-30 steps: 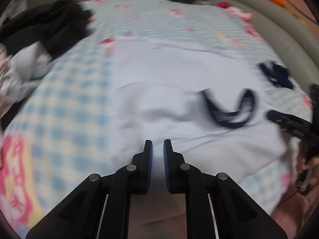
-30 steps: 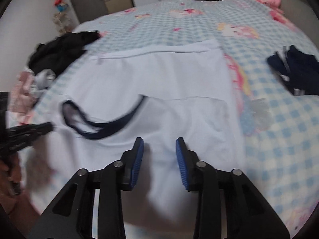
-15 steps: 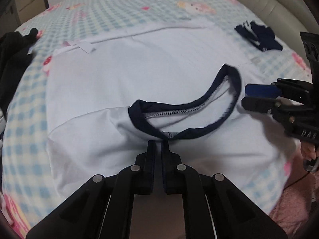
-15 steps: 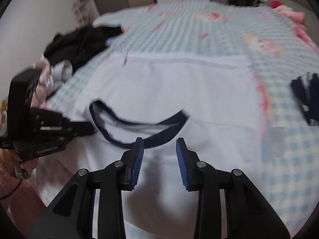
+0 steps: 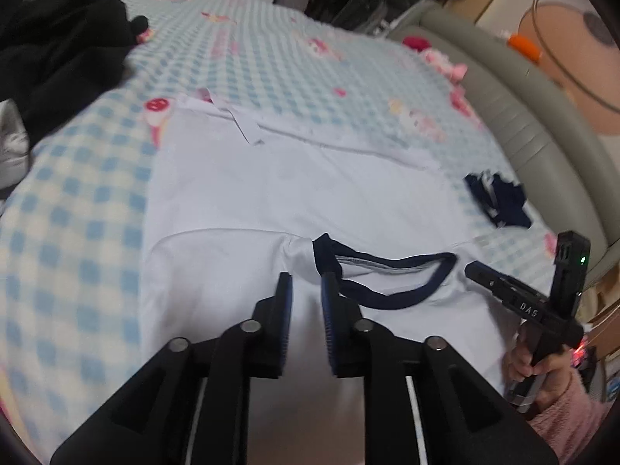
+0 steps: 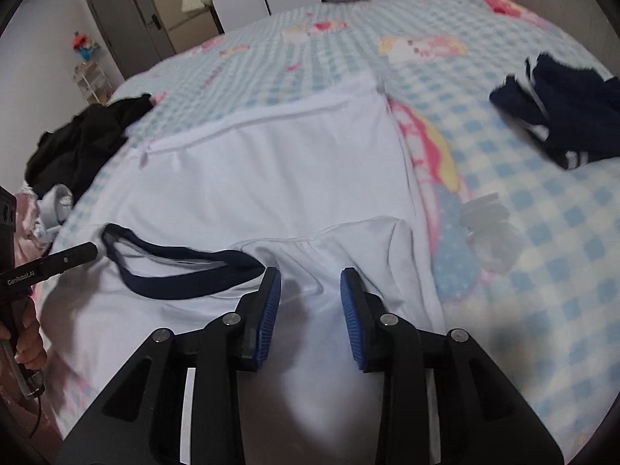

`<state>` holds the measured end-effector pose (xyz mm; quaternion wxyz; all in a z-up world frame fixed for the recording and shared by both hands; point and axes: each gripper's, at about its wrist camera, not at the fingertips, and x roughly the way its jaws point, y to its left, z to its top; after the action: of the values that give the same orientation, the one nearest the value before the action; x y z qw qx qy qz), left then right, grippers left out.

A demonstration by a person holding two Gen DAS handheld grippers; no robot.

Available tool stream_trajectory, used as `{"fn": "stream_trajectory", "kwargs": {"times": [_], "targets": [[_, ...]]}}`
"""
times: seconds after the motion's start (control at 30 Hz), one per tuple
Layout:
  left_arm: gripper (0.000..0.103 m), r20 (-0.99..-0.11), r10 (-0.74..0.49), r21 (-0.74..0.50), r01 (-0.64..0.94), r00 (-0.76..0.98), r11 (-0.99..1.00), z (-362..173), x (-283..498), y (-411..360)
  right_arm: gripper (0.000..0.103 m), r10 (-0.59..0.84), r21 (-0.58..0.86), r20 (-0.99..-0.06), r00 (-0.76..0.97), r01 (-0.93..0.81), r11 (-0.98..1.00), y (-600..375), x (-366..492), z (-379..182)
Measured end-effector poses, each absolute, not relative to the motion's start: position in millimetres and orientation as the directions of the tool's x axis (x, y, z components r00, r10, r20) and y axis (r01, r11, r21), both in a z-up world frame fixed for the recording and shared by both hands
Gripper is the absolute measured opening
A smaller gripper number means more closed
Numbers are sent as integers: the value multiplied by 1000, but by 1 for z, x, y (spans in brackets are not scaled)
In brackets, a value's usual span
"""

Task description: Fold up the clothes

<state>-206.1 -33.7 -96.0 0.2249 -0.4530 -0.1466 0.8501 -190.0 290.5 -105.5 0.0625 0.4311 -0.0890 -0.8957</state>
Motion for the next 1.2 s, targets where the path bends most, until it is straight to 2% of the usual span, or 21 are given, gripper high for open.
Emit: {"fn": "stream_trajectory", "kwargs": {"times": [0.1, 0.17, 0.43, 0.5, 0.6, 0.73, 0.77, 0.87, 1.03, 1.1, 1.2], "targets": [[31, -682, 512, -473, -219, -522, -853, -97, -185, -32, 39, -242, 209, -727, -642, 130, -969, 272, -178, -91], [31, -720, 480, -422, -232, -501, -876, -104, -186, -20, 42, -232, 172, -763, -603, 157, -972, 254, -185, -96], [31, -852, 369, -251, -329, -372, -910, -109, -247, 33, 42, -130, 122, -845, -519, 50, -991, 256, -222, -108], [31, -869, 342, -229, -322, -357, -919, -116, -263, 40, 49, -93, 87, -855, -511, 36, -996, 259, -231, -110], [31, -857, 332, -249, -245, -395, -937, -127, -274, 28, 49, -87, 98, -857, -509, 5, -995, 268, -242, -116], [29, -776, 422, -396, -159, -469, -904, -131, -266, 0, 51, -111, 170, -807, -580, -47, -984, 285, -247, -113], [29, -763, 441, -419, -158, -473, -894, -130, -261, -4, 56, -131, 194, -806, -578, -47, -980, 287, -249, -115], [30, -717, 496, -467, -190, -490, -863, -113, -238, -16, 58, -192, 236, -841, -505, -24, -971, 289, -254, -118], [31, -680, 416, -455, -98, -604, -885, -78, -180, -63, 58, -246, 296, -760, -601, 17, -955, 297, -204, -79], [31, -679, 407, -458, -82, -611, -885, -76, -156, -75, 62, -238, 308, -736, -633, 0, -951, 299, -176, -72], [31, -721, 373, -382, -114, -584, -917, -84, -130, -68, 62, -202, 240, -760, -618, 23, -970, 286, -141, -83]]}}
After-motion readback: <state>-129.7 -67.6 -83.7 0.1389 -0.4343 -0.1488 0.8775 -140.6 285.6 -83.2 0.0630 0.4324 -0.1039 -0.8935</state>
